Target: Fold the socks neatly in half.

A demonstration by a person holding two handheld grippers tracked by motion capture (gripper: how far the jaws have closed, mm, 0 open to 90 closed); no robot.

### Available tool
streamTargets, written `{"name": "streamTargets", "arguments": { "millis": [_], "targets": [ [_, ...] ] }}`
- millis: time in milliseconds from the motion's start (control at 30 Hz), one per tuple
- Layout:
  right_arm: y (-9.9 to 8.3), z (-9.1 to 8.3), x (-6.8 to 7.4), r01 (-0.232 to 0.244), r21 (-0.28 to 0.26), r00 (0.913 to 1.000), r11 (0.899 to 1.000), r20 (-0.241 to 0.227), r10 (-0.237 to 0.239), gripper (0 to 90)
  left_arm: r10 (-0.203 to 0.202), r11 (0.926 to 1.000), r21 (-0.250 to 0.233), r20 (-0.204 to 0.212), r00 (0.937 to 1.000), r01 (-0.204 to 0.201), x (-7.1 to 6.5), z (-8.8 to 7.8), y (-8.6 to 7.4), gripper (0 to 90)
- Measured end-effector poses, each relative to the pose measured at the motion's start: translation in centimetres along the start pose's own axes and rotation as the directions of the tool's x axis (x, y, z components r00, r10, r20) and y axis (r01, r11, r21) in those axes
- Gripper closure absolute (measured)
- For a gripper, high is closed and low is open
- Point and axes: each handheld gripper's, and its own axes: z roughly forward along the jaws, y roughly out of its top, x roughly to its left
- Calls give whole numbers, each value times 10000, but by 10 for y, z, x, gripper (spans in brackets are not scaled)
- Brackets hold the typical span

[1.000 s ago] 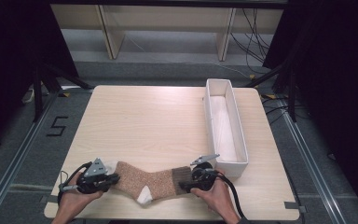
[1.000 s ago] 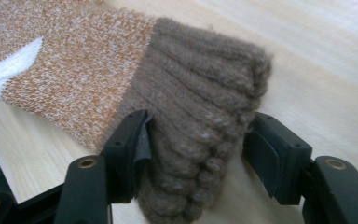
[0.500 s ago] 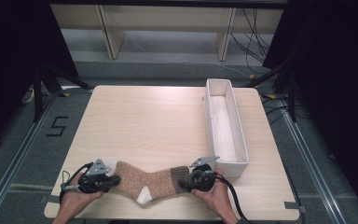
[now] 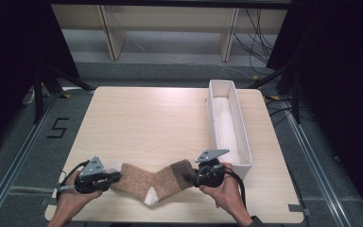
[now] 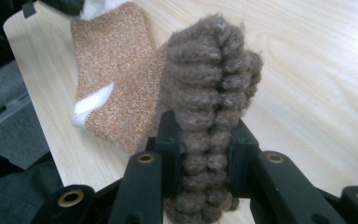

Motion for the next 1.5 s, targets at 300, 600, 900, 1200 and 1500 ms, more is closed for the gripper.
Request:
{"name": "streamTargets", "arguments": {
  "millis": [300,600,900,1200,1500],
  "targets": [
    [19,-19,-11,-66,169,9996,9998,-287,71,718,-46,9943,1066,342,9994,9,1,31,-9,894],
    [54,-52,-15,529,591,9985,9969,-141,-522,718,868,9816,1619,939,9918,-1013,-27,60,13,893],
    [92,-34,2,835,1333,9965,9875,-216,-813,713,780,9863,1362,1125,9906,-932,-35,75,20,892],
    [109,16,10,778,1708,9947,9822,-803,-648,700,414,9958,769,1057,9935,-497,-31,62,19,822],
    [113,50,11,492,2011,9950,9783,-947,-306,669,-338,9994,118,407,9986,333,-14,21,5,794]
  ]
}}
